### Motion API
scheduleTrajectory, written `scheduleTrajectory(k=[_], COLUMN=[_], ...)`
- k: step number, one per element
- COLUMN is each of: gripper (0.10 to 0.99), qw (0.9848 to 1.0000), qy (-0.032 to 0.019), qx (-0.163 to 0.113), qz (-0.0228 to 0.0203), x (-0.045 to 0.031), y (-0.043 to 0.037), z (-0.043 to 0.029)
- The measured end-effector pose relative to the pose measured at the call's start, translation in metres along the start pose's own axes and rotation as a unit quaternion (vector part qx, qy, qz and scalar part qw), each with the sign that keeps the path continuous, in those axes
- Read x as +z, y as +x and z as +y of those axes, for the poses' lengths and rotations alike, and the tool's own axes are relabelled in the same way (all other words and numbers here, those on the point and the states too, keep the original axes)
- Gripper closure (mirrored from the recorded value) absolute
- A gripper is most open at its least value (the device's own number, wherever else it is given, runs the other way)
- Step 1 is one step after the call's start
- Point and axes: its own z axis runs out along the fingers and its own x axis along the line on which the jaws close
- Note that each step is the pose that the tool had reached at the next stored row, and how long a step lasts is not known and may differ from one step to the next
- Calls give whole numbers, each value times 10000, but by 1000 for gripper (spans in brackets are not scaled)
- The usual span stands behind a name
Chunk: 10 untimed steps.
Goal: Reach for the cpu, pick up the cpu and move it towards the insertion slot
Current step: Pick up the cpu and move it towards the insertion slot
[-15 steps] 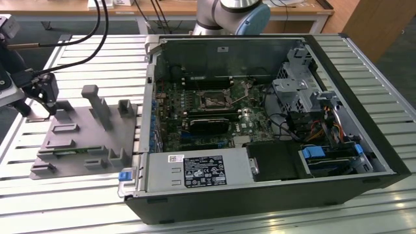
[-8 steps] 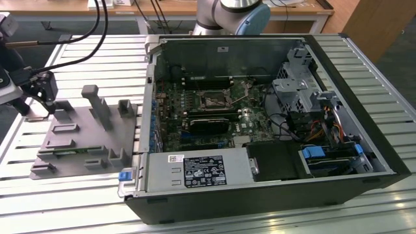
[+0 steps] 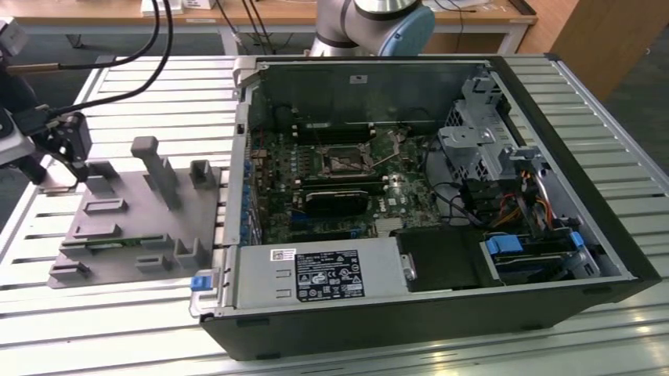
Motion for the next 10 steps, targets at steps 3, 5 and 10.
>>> scheduleTrajectory(k=[3,5,10], gripper=[545,545,545], qw=[10000,10000,10000], qy=[0,0,0], qx=[0,0,0], qz=[0,0,0], x=[-22,-52,-121], y=[0,0,-1], z=[1,3,6])
